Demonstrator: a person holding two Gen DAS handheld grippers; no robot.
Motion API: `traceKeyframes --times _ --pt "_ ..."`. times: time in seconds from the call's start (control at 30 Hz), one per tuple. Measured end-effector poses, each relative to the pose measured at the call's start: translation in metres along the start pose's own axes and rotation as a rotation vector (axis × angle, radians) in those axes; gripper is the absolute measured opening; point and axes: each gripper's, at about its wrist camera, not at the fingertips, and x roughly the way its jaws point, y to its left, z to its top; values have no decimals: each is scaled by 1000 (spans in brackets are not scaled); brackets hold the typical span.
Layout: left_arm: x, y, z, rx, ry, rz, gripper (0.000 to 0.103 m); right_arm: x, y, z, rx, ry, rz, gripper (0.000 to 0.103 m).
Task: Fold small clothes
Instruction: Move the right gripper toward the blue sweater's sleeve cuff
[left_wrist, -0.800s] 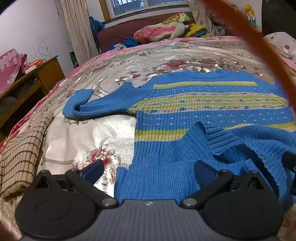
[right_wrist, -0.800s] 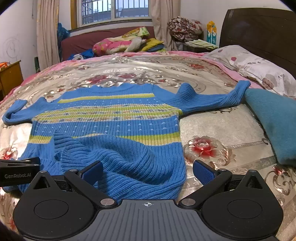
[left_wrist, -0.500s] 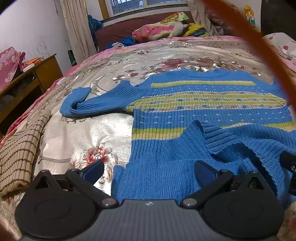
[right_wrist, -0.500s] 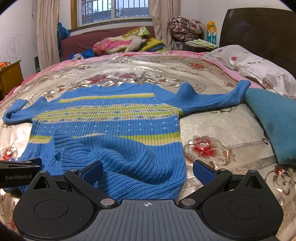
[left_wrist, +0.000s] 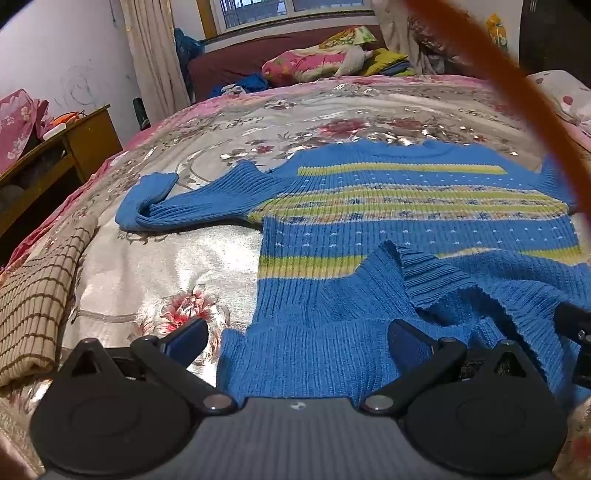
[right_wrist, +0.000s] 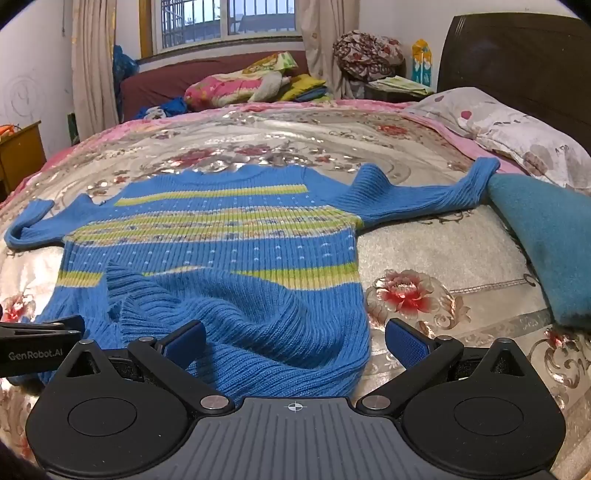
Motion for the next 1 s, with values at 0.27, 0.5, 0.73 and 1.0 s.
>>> traceKeyframes --times 0.27,0.5,0.73,1.0 --pt "-2 1 1 -5 -8 -8 103 -1 -4 1 14 7 4 103" --pt "-5 -2 2 9 -24 -13 103 0 -11 3 43 12 9 103" --pt "-8 -3 6 11 -35 -22 103 -1 -14 5 51 13 5 103" --pt "-13 -9 14 38 -59 -47 103 -5 -23 11 78 1 7 102"
